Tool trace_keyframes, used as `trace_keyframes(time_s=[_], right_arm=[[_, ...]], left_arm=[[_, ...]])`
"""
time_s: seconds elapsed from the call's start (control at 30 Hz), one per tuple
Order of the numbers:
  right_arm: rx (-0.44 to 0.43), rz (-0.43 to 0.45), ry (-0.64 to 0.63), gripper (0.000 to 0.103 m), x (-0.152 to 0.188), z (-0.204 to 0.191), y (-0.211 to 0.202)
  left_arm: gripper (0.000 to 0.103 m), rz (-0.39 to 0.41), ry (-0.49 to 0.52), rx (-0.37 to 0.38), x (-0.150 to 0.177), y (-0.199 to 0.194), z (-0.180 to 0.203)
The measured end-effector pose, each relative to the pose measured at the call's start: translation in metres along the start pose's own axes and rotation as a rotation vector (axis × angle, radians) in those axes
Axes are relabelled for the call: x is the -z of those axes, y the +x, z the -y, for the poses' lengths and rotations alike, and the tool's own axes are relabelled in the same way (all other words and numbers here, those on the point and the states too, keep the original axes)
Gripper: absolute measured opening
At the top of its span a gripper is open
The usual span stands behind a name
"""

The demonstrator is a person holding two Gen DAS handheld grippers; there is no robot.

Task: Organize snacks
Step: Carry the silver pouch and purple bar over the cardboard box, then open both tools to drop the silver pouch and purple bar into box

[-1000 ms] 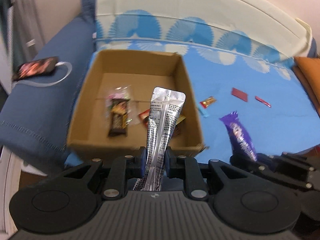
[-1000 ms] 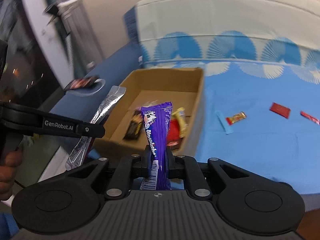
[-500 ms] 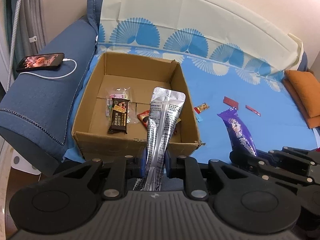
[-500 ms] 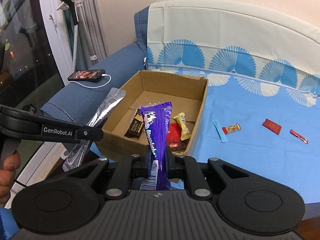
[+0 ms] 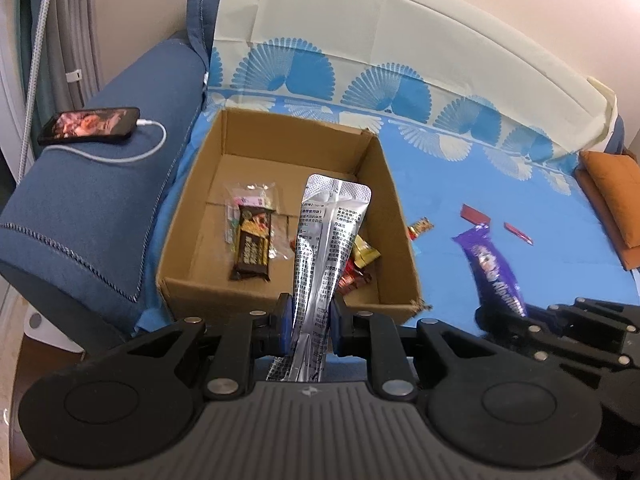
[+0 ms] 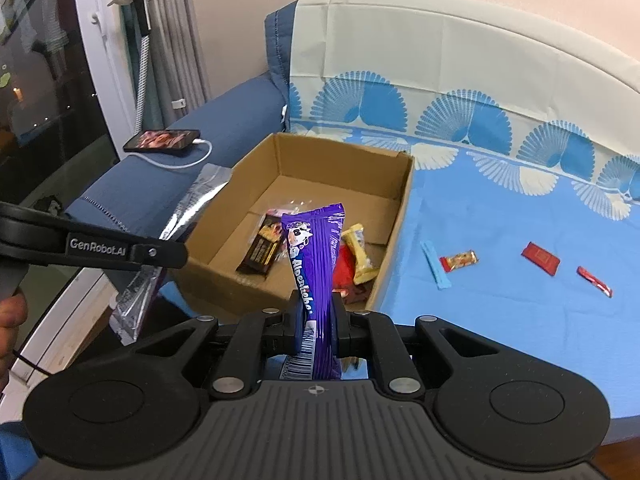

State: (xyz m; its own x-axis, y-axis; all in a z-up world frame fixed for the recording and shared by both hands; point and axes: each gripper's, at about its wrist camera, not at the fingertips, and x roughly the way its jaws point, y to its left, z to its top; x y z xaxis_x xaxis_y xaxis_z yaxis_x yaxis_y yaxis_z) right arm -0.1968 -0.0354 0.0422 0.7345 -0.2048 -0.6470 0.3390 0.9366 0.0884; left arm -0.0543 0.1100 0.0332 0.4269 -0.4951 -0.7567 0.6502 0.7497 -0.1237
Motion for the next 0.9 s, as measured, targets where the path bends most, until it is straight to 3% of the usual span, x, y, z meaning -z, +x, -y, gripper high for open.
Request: trace_keyframes(time_s=[0.37,0.9], right_arm=[[-0.018,-0.011,0.005,0.014,-0.035,0.006,0.045],[-0.024,-0.101,0.048,0.014,-0.073,0.021,0.15]], left_arm=[[0.021,-0.006,-0.027,-0.017,-0.039,0.036,-0.014],[0.021,-0.078,-0.029,-0.045,-0.091,0.136,-0.026]])
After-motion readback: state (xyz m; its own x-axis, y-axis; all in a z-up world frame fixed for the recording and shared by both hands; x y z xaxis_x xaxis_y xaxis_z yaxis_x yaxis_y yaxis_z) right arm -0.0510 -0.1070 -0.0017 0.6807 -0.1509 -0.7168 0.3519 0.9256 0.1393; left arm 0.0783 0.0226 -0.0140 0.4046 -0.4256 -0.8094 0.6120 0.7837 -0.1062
